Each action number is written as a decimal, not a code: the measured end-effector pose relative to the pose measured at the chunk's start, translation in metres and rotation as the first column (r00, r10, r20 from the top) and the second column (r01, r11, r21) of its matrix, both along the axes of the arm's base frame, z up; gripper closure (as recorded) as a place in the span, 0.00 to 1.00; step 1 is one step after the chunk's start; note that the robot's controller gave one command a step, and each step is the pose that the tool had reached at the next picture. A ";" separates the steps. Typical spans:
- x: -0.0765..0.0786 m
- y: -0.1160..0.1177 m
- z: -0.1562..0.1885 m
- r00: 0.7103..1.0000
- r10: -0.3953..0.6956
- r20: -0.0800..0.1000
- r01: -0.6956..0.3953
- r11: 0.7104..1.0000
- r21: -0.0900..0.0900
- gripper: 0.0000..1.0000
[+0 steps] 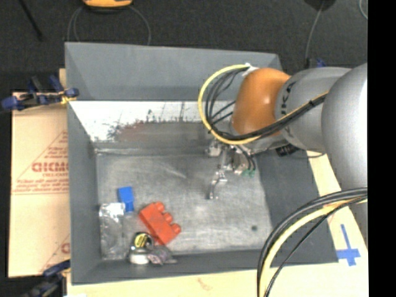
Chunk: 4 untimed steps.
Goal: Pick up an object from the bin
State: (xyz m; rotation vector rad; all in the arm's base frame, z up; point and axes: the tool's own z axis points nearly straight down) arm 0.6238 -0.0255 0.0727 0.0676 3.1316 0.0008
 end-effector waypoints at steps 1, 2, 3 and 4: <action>0.031 0.043 0.016 0.999 0.042 0.001 -0.042 0.999 0.000 0.00; 0.003 0.033 0.013 0.994 -0.111 -0.008 0.111 0.994 0.001 0.00; 0.019 0.067 0.023 1.000 0.031 -0.002 -0.031 1.000 0.000 0.00; 0.026 0.056 0.001 0.999 0.047 0.000 -0.047 0.999 0.001 0.00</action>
Offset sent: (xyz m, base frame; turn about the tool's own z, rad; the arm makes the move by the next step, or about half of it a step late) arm 0.0274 0.0412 0.0129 -0.0361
